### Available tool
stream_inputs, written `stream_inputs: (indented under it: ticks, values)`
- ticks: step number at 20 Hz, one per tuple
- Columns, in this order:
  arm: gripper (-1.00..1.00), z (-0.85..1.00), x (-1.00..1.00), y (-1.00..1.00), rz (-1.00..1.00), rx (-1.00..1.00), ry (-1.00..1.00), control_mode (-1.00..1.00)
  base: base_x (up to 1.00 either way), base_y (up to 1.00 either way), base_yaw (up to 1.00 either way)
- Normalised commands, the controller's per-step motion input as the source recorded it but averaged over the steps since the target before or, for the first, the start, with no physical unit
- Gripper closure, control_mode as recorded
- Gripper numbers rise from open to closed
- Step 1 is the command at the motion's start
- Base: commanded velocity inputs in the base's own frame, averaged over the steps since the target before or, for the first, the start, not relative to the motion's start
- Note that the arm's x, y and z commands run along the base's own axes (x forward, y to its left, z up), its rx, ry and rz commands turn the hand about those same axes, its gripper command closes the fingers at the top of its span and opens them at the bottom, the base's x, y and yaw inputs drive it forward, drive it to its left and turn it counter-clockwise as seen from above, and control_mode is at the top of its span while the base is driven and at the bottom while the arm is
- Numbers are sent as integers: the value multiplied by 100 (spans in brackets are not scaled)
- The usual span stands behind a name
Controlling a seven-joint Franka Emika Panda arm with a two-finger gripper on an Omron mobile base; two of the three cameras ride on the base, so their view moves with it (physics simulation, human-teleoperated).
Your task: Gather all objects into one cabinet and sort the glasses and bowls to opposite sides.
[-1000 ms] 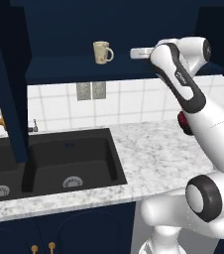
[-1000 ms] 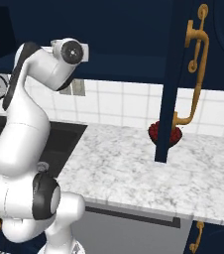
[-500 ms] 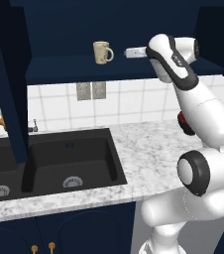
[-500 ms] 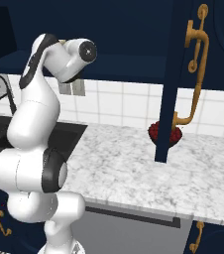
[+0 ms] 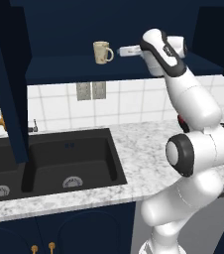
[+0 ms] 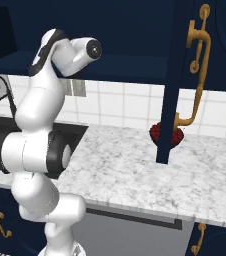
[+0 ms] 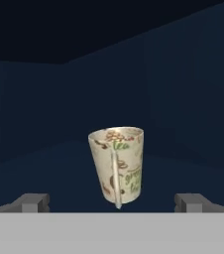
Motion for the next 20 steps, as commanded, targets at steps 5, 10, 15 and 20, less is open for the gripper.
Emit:
stream_inputs:
  ticks: [5,10,15,20]
  values:
    - [-100,-18,34,31,1,0,0,-100,0,0,0]
    - [-100,-10,26,37,0,0,0,-100,0,0,0]
    - [-100,-10,12,31,0,0,0,-100,0,0,0]
    - [-100,0,7,0,1,0,0,-100,0,0,0]
